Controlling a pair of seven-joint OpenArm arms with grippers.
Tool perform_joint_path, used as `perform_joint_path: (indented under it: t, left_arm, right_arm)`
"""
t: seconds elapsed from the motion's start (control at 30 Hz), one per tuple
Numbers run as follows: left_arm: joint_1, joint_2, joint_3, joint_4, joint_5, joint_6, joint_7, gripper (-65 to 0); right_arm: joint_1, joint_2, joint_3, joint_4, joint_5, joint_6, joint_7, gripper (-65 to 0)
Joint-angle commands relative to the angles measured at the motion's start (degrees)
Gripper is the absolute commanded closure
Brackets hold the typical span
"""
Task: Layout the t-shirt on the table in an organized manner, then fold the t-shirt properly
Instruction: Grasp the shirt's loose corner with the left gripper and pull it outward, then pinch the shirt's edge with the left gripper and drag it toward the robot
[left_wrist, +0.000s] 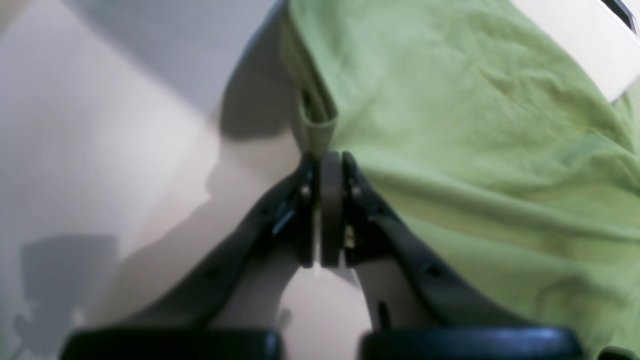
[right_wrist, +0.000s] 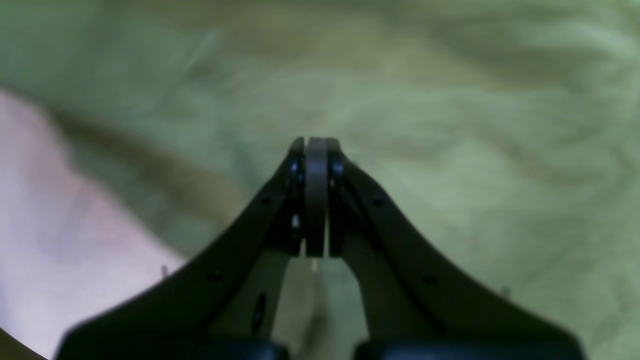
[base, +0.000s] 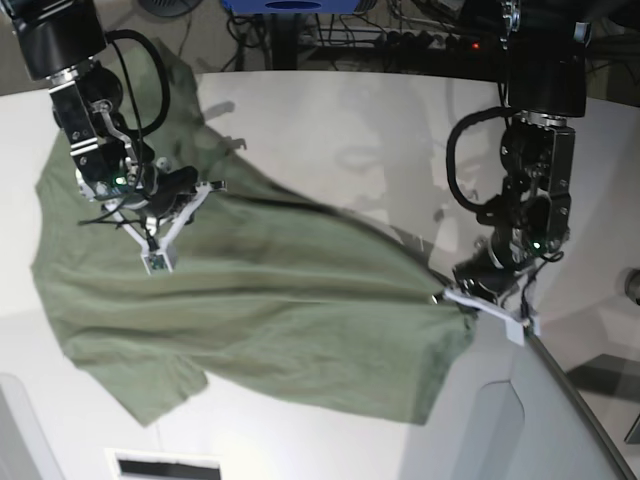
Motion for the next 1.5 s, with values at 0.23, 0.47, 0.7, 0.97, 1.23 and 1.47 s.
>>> perform_joint_path:
  t: [0.23, 0.47, 0.7, 0.97, 1.23, 1.47]
  left_arm:
    - [-11.5, 1.6, 7.5, -6.2, -0.3, 4.8, -0.4, 0.0]
    - [-24.8, 6.8, 22.5, -30.3, -0.3, 4.5, -14.9, 0.0]
    - [-32.8, 13.0, 29.5, -37.3, -0.3, 4.5, -20.6, 0.0]
    - [-35.4, 20.6, 29.6, -49.7, 10.2, 3.2, -28.6, 0.0]
    - [-34.0, 24.5, 29.6, -57.5, 20.8, -0.8, -36.3, -44.1]
    - [-34.3, 20.2, 28.7, -56.3, 20.3, -0.5, -36.3, -44.1]
  right_arm:
    - [1.8, 0.3, 0.3, 0.7, 0.1, 0.0, 1.0, 0.0]
    - [1.8, 0.3, 0.3, 0.6, 0.1, 0.0, 1.0, 0.0]
    - [1.8, 0.3, 0.3, 0.6, 0.1, 0.0, 1.0, 0.0]
    - [1.8, 0.3, 0.3, 0.6, 0.1, 0.0, 1.0, 0.0]
    - [1.8, 0.2, 0.3, 0.6, 0.1, 0.0, 1.0, 0.0]
    - [1.7, 0.1, 0.2, 0.6, 0.1, 0.0, 1.0, 0.0]
